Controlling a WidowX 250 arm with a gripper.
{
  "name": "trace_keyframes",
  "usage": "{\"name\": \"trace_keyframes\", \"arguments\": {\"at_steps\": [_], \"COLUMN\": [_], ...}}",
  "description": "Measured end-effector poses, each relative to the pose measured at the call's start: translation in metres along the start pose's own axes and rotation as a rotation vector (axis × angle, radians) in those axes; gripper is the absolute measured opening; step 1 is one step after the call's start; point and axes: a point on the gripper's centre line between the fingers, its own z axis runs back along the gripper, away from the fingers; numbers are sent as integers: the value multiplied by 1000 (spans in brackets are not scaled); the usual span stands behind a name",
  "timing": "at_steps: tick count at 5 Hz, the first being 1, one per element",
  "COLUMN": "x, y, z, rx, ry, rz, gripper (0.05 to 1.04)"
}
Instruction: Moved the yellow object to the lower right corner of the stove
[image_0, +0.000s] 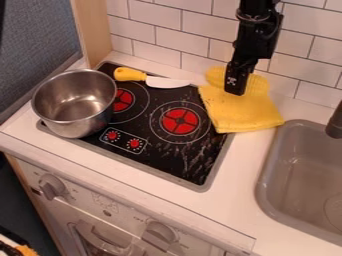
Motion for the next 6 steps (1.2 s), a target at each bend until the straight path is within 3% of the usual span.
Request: {"name": "trace_keyframes", "arguments": {"at_steps": [1,2,3,4,5,6], "x": [1,-2,-3,-22,-26,-26], "y": [-19,-56,-93,-122,-139,-136], "z": [17,15,12,-2,-16,-19], "rx": [43,33,56,89,78,105], "ry": [-35,-40,-93,-92,-79,-81], "rz": [-37,-73,-96,-95,-104,-93], "gripper": [624,624,624,625,624,624]}}
